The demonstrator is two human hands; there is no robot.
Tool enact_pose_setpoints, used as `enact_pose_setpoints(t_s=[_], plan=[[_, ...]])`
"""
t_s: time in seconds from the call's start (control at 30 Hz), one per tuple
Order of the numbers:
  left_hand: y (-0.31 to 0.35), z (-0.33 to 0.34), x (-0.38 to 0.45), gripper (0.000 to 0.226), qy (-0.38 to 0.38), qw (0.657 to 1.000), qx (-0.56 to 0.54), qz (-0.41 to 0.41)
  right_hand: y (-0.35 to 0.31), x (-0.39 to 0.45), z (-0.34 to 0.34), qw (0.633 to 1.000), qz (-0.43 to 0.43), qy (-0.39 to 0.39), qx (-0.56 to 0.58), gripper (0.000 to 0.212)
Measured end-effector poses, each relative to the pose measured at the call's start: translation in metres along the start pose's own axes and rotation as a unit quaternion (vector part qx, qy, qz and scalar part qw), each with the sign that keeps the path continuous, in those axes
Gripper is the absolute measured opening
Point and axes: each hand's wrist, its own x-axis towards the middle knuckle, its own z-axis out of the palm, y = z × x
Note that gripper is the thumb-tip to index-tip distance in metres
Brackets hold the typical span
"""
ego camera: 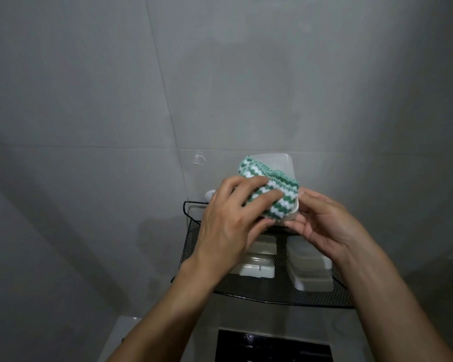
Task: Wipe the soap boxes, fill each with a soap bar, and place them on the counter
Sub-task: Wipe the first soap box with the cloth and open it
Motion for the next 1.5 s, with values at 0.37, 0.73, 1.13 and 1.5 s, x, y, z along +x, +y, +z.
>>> enact_pose_setpoints(t_s=[0.37,0.73,1.13,1.5], plan=[[0.000,0.003,-0.019,0.058,0.037,0.988,-0.094,-0.114,-0.006,0.000,0.008,0.999,-0.030,0.029,-0.031,0.056],[-0.008,-0.008,-0.009,0.059,0.044,0.986,-0.084,-0.140,-0.003,0.001,0.007,0.957,-0.069,0.032,-0.280,0.058],[-0.020,-0.021,0.006,0.037,0.032,0.924,-0.200,-0.326,-0.001,-0.008,-0.004,0.869,-0.097,-0.008,-0.486,0.018],[0.005,-0.017,0.002,0.038,0.051,0.978,-0.017,-0.202,0.015,-0.012,0.008,0.964,-0.009,-0.003,-0.267,0.028]])
